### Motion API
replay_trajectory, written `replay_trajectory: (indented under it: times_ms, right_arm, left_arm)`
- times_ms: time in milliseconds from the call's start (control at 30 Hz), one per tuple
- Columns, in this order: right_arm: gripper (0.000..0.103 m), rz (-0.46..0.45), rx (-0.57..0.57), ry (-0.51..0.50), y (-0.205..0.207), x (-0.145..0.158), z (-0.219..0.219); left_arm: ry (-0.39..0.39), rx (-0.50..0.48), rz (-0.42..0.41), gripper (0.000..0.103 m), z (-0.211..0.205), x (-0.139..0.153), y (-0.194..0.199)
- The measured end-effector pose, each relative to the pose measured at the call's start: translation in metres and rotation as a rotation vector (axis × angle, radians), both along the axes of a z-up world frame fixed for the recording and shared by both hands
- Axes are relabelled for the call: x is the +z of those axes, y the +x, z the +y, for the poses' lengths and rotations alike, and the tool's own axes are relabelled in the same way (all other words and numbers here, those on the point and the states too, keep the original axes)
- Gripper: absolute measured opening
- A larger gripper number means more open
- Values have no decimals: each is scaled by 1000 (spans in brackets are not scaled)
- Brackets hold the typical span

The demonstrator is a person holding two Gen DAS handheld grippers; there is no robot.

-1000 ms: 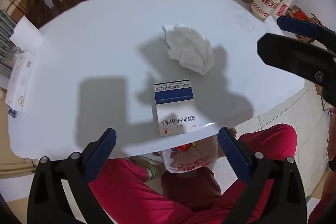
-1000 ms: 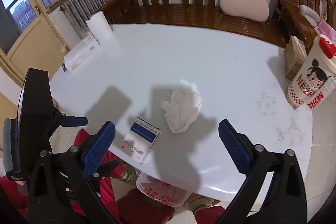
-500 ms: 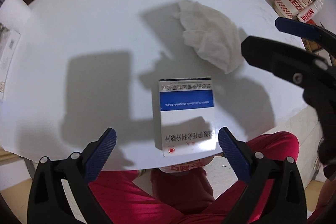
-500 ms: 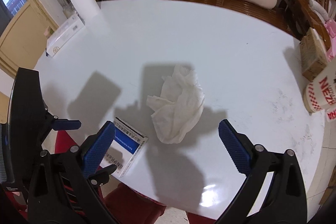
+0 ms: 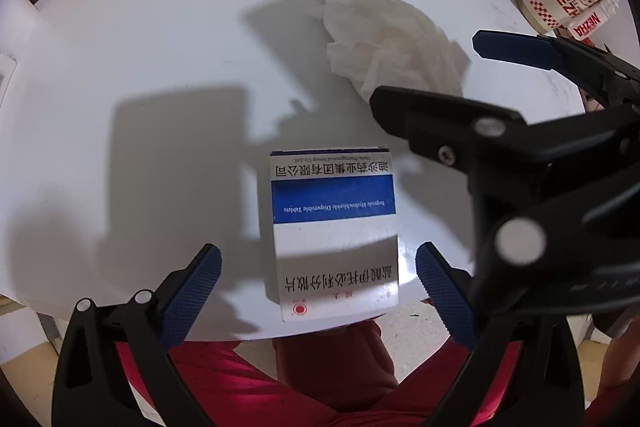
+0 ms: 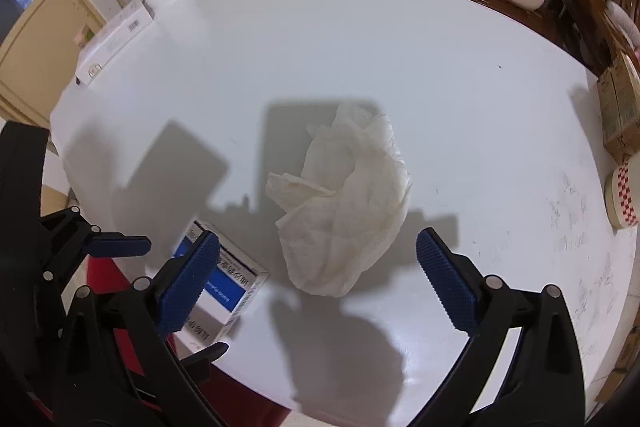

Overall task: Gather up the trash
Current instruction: 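Close the right gripper on the crumpled white tissue while the left gripper approaches the white-and-blue medicine box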

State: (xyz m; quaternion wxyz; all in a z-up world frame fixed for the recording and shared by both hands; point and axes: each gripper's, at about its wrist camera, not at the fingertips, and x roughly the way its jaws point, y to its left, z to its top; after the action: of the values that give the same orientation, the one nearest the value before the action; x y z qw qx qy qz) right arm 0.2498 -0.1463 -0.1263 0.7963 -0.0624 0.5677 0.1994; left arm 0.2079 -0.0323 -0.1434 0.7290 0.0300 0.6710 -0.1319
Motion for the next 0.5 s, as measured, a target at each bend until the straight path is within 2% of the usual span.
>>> replay_trajectory:
  times_ms: [100,333,400,467,500]
  right_arm:
    - [96,-9,14,-16,2,-6,4]
    - [94,-18,13,-32,11,-18,5]
    - [86,-4,16,-20,14,-21,5]
    - [83,-1,9,-30,16,-24,5]
    - [75,-3,10,-30,17,-26,4]
  left_arm:
    - [-6,11,14,95,0,-5,1]
    - [31,-6,0,95,-5,-11,5]
    - [33,2,-5,95,-5,-11,6]
    - [44,-3,-13,95,-7,-12,7]
    - [50,-5,-15,95,-10,-10,9]
